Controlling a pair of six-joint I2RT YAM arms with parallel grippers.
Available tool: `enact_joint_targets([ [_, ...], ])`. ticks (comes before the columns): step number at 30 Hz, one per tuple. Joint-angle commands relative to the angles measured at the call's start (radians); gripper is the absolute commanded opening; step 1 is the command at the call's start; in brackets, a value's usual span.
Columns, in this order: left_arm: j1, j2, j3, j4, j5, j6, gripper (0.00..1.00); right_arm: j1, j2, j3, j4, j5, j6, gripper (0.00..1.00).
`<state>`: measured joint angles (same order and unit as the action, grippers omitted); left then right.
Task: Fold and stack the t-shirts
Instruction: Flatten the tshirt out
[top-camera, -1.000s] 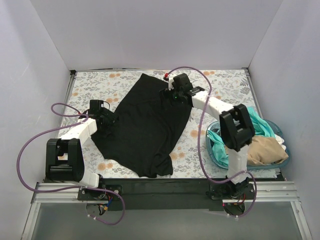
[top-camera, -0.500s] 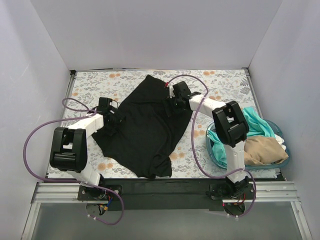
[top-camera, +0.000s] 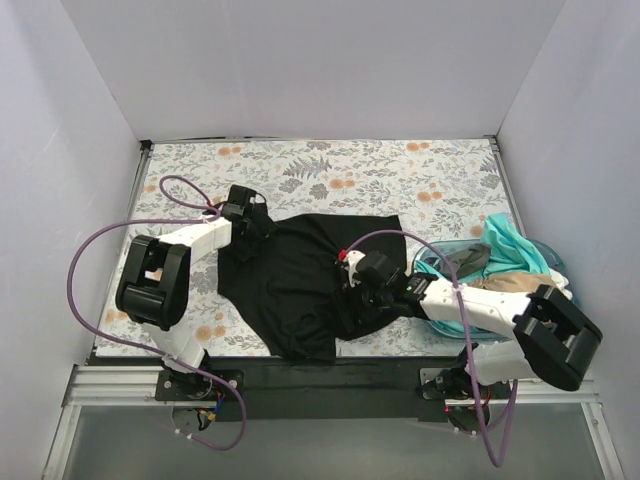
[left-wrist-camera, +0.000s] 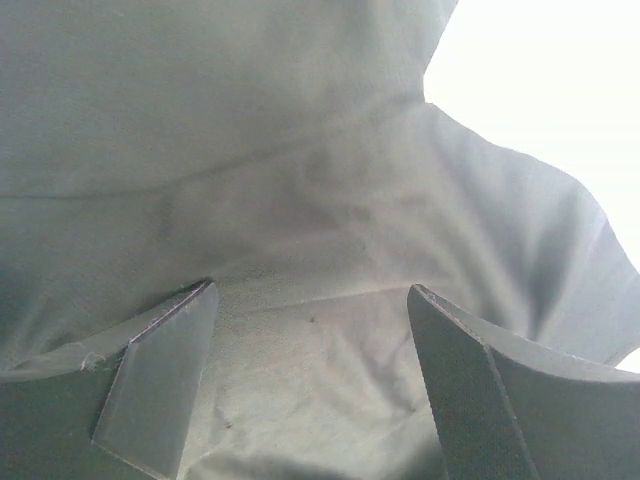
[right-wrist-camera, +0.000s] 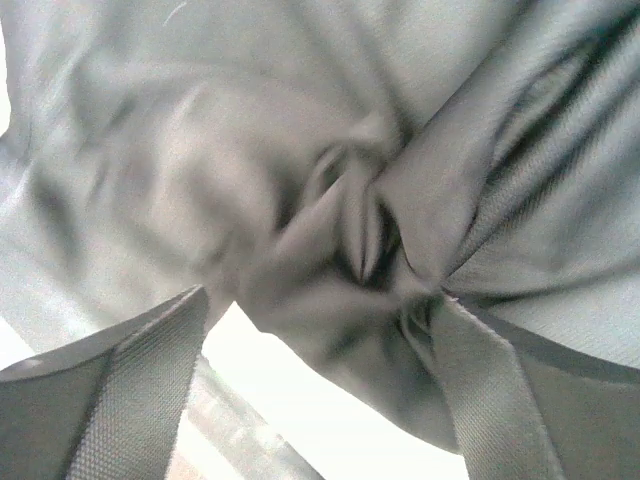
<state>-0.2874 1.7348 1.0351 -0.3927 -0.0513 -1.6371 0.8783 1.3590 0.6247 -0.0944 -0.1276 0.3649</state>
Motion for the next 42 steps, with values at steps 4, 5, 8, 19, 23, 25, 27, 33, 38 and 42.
enact_joint_targets([
  [4, -0.002, -0.165, -0.063, -0.106, -0.085, 0.016, 0.77, 0.059, -0.162, 0.098, -0.108, 0.121, -0.015, 0.98],
  [5, -0.001, -0.202, -0.057, -0.112, -0.106, 0.016, 0.78, 0.056, -0.166, 0.139, -0.111, 0.175, -0.035, 0.98],
  [8, 0.004, -0.227, -0.012, -0.133, -0.200, 0.022, 0.92, 0.015, -0.152, 0.242, -0.131, 0.341, -0.058, 0.98],
  [19, 0.211, 0.111, 0.390, -0.270, -0.212, 0.046, 0.94, -0.346, -0.075, 0.308, -0.148, 0.161, -0.052, 0.98],
  [23, 0.226, 0.273, 0.577, -0.316, -0.197, 0.091, 0.94, -0.371, -0.096, 0.277, -0.163, 0.172, -0.075, 0.98],
  [25, 0.228, 0.337, 0.684, -0.354, -0.226, 0.108, 0.92, -0.377, -0.116, 0.265, -0.174, 0.196, -0.084, 0.98],
  [27, 0.228, 0.417, 0.750, -0.412, -0.248, 0.112, 0.89, -0.384, -0.136, 0.247, -0.182, 0.213, -0.092, 0.98],
  [33, 0.231, 0.509, 0.819, -0.411, -0.275, 0.145, 0.66, -0.397, -0.170, 0.216, -0.199, 0.250, -0.101, 0.98],
  [38, 0.231, 0.548, 0.838, -0.433, -0.254, 0.163, 0.48, -0.400, -0.173, 0.205, -0.206, 0.255, -0.103, 0.98],
  [42, 0.231, 0.542, 0.800, -0.422, -0.236, 0.195, 0.32, -0.403, -0.173, 0.202, -0.211, 0.264, -0.103, 0.98],
])
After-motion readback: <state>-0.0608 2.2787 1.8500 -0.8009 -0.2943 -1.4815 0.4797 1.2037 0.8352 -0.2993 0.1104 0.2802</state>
